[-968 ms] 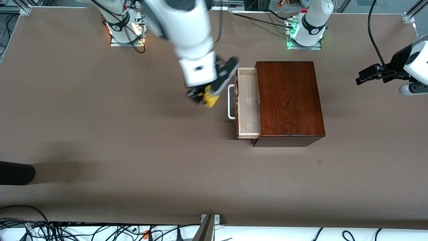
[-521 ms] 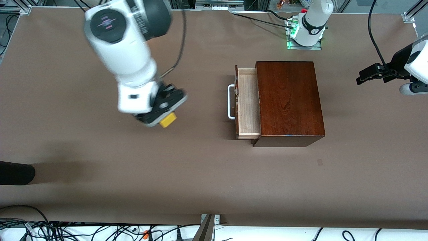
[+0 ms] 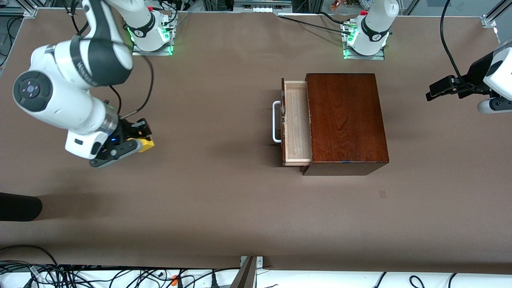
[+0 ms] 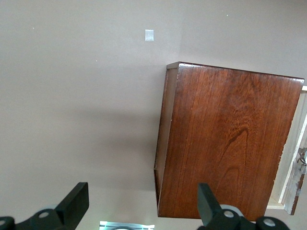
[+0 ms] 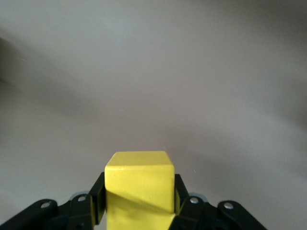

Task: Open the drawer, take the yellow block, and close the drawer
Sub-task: 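Lift the yellow cube out and carry it away from the box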

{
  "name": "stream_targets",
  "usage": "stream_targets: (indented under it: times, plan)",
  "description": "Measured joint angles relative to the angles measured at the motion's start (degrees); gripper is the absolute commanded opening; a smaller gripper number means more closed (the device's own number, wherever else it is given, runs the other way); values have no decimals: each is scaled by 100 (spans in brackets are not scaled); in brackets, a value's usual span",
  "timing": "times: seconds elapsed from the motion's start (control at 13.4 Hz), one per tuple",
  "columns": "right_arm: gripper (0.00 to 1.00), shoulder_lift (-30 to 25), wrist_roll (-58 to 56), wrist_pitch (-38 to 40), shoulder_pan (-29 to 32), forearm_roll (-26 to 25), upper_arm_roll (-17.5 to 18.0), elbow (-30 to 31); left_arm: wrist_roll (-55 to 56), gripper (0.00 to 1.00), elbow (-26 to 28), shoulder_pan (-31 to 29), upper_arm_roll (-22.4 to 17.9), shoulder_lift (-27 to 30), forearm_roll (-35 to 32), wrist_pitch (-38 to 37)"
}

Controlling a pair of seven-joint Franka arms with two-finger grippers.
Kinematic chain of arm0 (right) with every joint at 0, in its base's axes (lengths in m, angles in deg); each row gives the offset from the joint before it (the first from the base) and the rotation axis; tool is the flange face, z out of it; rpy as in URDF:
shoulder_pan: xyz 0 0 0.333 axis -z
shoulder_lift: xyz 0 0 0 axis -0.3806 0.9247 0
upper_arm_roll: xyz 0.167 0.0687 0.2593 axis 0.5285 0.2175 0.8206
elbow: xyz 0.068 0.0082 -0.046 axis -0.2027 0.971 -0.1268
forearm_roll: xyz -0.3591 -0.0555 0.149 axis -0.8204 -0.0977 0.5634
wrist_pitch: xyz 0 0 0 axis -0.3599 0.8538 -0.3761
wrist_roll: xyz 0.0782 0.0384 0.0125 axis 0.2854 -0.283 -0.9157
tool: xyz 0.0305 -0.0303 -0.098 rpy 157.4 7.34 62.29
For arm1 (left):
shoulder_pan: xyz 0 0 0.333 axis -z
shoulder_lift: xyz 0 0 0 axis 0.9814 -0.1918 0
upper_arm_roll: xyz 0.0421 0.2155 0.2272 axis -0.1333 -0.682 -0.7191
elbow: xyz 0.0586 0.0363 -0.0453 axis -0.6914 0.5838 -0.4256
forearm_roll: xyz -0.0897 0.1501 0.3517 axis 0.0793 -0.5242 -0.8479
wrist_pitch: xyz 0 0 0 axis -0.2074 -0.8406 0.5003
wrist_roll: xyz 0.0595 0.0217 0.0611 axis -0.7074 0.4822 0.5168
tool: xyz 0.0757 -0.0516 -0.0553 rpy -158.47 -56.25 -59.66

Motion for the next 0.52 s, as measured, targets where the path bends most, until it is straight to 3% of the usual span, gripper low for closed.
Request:
stream_targets:
  times: [0.3,0.52]
  plan:
    - [0,2,222,-1319,290,-162,-127,1391,0,100,-3,0,7,0,0,-2]
    - [0,168,683,-1643,330,-173,-139,1731,0,100,-2,29,72,-4,0,-20]
